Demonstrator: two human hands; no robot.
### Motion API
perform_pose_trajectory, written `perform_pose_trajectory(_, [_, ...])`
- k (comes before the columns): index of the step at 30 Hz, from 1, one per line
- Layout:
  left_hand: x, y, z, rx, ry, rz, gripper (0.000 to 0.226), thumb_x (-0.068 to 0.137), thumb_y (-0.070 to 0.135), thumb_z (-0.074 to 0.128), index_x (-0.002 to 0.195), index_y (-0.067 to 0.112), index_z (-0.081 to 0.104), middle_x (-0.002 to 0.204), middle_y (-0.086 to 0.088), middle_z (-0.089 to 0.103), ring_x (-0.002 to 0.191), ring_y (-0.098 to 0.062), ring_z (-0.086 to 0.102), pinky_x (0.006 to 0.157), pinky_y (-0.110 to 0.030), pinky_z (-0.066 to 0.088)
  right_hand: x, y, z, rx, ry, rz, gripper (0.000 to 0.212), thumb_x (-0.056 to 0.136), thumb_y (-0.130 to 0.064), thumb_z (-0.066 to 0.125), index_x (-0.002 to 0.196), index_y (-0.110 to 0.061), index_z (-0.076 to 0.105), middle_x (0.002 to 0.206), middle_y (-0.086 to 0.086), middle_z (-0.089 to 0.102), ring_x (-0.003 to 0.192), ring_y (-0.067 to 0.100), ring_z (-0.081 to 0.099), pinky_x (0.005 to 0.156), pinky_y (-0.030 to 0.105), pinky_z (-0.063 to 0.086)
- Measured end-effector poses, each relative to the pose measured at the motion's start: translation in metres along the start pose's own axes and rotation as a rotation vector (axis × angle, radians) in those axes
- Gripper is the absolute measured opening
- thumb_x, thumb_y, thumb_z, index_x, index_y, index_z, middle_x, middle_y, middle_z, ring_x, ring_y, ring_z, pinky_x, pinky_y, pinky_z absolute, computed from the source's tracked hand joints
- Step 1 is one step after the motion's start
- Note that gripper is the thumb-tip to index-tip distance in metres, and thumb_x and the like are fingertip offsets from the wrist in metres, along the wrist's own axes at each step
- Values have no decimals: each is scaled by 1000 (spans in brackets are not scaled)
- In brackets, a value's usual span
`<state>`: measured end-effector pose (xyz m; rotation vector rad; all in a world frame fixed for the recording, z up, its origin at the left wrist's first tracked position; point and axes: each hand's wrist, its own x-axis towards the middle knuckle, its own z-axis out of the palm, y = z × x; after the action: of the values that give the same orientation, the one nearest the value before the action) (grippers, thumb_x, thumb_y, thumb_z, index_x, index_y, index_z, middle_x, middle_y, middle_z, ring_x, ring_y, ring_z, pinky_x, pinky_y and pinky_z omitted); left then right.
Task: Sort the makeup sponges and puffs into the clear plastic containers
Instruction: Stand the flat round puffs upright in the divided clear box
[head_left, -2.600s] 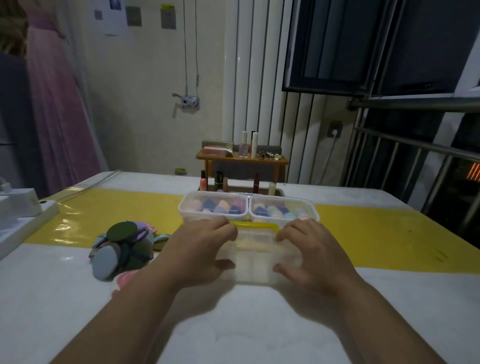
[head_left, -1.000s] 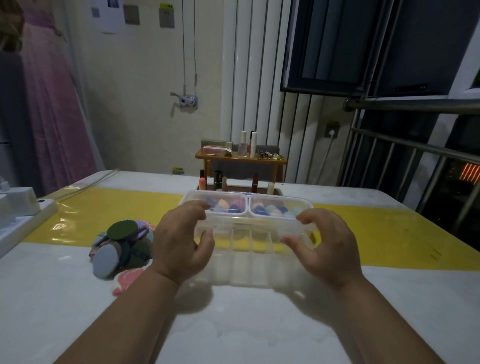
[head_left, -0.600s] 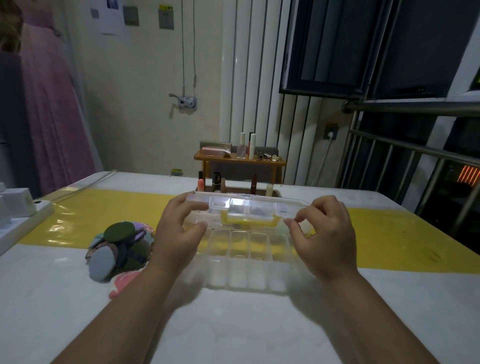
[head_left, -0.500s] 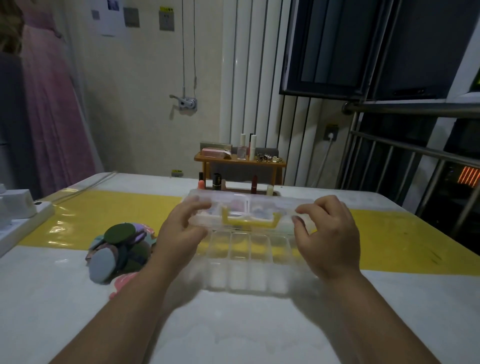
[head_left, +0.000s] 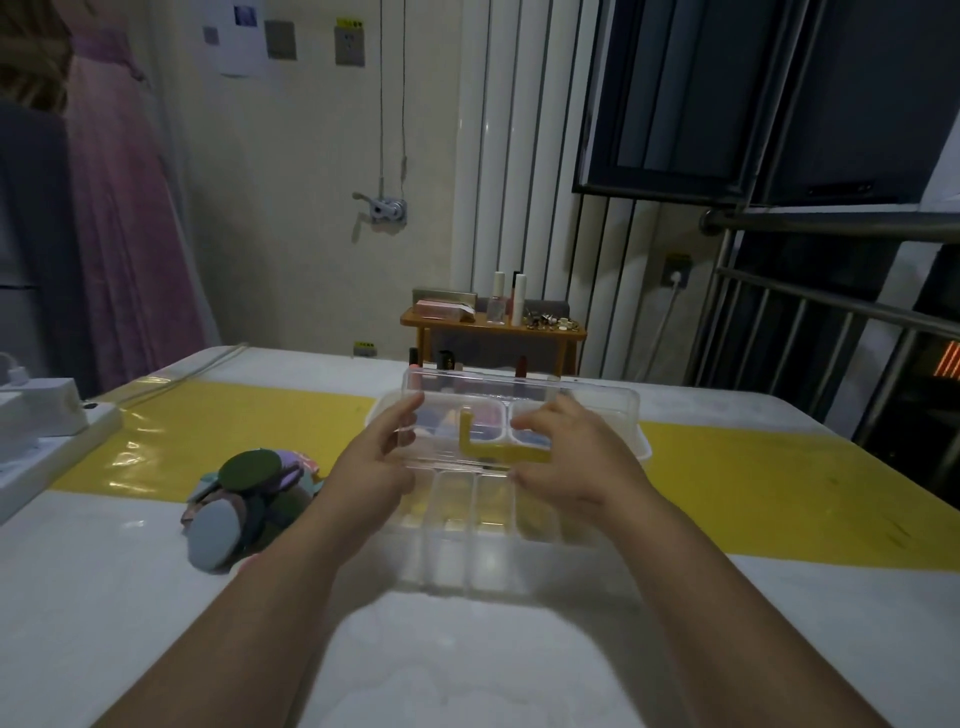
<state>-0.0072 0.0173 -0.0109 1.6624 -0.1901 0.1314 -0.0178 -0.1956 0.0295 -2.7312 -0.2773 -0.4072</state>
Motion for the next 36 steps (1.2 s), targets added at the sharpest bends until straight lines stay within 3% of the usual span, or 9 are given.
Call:
perform_pose_trajectory(4, [-2, 3, 5, 22, 19, -32, 87, 82, -25, 42, 148, 33, 39, 127, 2, 45, 99, -8, 55, 70, -23, 52, 4, -5, 9, 16, 7, -2, 58, 84, -44, 70, 138, -36, 52, 133, -11, 45, 125, 15, 43, 104, 36, 43])
perform_pose_trajectory(10, [-3, -1, 7, 67, 112, -82, 73, 83, -17, 45, 141, 27, 49, 117, 0, 58, 89, -14, 59, 66, -25, 49, -6, 3, 17, -33, -13, -18, 53, 91, -47, 60, 141, -32, 50, 141, -11, 42, 132, 16, 36, 111, 34, 33])
perform_pose_trajectory(12, [-3, -1, 8, 78, 111, -100, 74, 81, -17, 46, 141, 26, 49, 111, 2, 57, 89, -14, 58, 67, -26, 49, -8, 3, 19, -49, -19, -21, 51, 91, -50, 58, 139, -33, 52, 142, -10, 43, 132, 17, 37, 111, 35, 33])
perform_pose_trajectory(17, [0, -1, 6, 117, 125, -153, 75, 79, -13, 52, 144, 23, 46, 126, -10, 54, 101, -23, 56, 74, -29, 49, -9, 1, 20, -81, -47, -40, 41, 94, -47, 54, 132, -32, 57, 142, -11, 45, 130, 18, 38, 109, 36, 35])
perform_pose_trajectory(22, [-3, -3, 4, 193, 127, -127, 64, 84, -5, 54, 140, 25, 51, 131, -9, 54, 108, -23, 55, 75, -27, 48, -10, 0, 18, -81, -80, -32, 40, 94, -46, 53, 130, -32, 58, 141, -13, 44, 129, 17, 38, 108, 37, 36])
perform_pose_trajectory(28, [0, 6, -18, 678, 310, 77, 46, 85, 21, 60, 130, 30, 57, 131, -3, 50, 121, -25, 47, 98, -39, 43, -9, -11, 16, -57, -67, -58, 43, 93, -48, 55, 134, -33, 57, 140, -11, 49, 128, 16, 41, 108, 38, 36])
perform_pose_trajectory(32, [3, 18, -42, 1123, 401, 128, 49, 85, 47, 57, 133, 37, 54, 133, 2, 53, 123, -24, 44, 98, -40, 35, -3, -33, 18, -28, -117, -138, 45, 93, -54, 52, 134, -36, 56, 141, -13, 49, 129, 15, 40, 110, 41, 35])
perform_pose_trajectory(34, [8, 12, -61, 1249, 369, 65, 62, 79, 70, 53, 136, 46, 48, 142, 3, 47, 133, -24, 38, 105, -47, 31, 1, -42, 22, -65, -163, -180, 47, 92, -58, 49, 135, -38, 55, 141, -12, 50, 131, 16, 39, 111, 43, 31])
perform_pose_trajectory(36, [11, 1, -82, 1262, 225, -89, 80, 67, 86, 51, 140, 55, 38, 156, 2, 30, 146, -26, 18, 111, -61, 21, 3, -45, 27, -88, -197, -198, 50, 92, -61, 47, 136, -39, 54, 141, -13, 49, 132, 17, 38, 111, 44, 28])
